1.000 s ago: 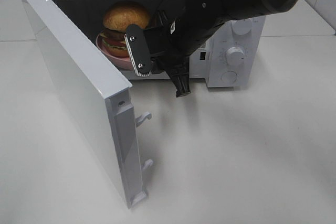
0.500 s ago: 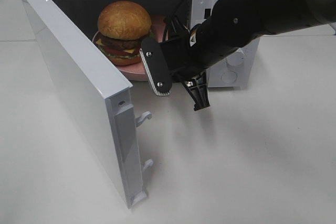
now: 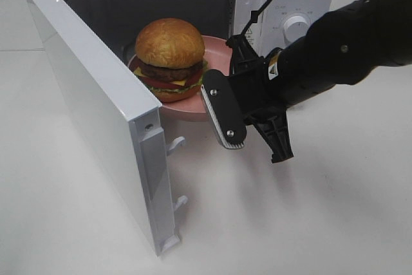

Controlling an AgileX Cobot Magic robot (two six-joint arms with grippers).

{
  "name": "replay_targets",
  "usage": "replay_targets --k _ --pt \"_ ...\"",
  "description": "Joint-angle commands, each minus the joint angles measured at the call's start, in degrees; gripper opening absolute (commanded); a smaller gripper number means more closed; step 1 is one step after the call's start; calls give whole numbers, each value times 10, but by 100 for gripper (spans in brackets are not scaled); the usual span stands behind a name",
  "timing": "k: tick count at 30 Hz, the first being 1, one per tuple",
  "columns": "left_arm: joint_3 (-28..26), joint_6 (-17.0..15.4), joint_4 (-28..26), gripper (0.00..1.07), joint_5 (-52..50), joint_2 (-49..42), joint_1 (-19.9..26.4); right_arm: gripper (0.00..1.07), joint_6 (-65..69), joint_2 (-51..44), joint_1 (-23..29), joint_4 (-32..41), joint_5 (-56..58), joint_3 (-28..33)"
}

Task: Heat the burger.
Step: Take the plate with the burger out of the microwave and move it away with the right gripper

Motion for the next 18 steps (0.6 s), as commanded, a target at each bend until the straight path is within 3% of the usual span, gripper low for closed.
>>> replay_targets --k 1,18 --pt "1 -2 -1 98 0 -6 -1 3 22 -44 -9 9 -47 29" --pt "1 -2 -1 98 0 -6 -1 3 25 -204 -9 9 -46 172"
